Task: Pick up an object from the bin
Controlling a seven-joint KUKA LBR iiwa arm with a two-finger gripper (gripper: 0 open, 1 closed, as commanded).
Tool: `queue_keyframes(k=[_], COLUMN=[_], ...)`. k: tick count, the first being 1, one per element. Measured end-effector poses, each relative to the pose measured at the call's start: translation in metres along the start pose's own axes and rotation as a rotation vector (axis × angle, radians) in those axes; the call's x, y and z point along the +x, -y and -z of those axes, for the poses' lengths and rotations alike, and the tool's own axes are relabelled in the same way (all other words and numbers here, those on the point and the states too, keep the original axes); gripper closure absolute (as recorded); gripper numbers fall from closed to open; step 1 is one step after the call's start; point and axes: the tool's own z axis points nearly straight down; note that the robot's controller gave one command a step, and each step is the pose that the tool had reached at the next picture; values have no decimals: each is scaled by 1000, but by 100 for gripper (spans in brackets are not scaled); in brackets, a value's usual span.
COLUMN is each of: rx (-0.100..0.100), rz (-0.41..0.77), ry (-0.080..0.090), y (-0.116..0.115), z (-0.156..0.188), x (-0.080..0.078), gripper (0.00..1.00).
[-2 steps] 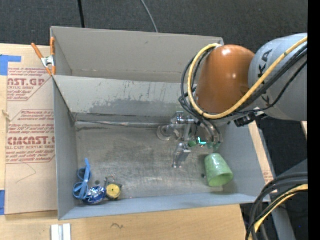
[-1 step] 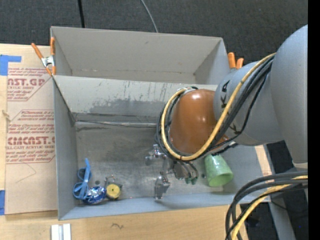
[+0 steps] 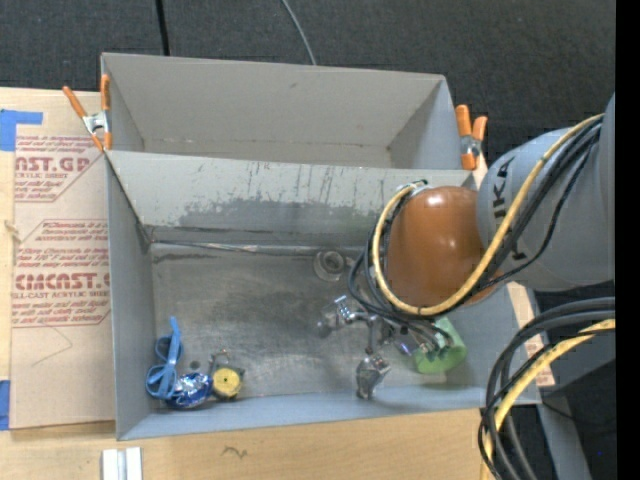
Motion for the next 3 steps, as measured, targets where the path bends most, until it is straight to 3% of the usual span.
queue_keyframes(k=[1,2,3], rx=[6,15,-2], rz=[52,1247,1251], ry=[5,-18,2], y=[121,111,99], z=[79,-10,-17], x=[35,6,6], gripper=[0,0,100])
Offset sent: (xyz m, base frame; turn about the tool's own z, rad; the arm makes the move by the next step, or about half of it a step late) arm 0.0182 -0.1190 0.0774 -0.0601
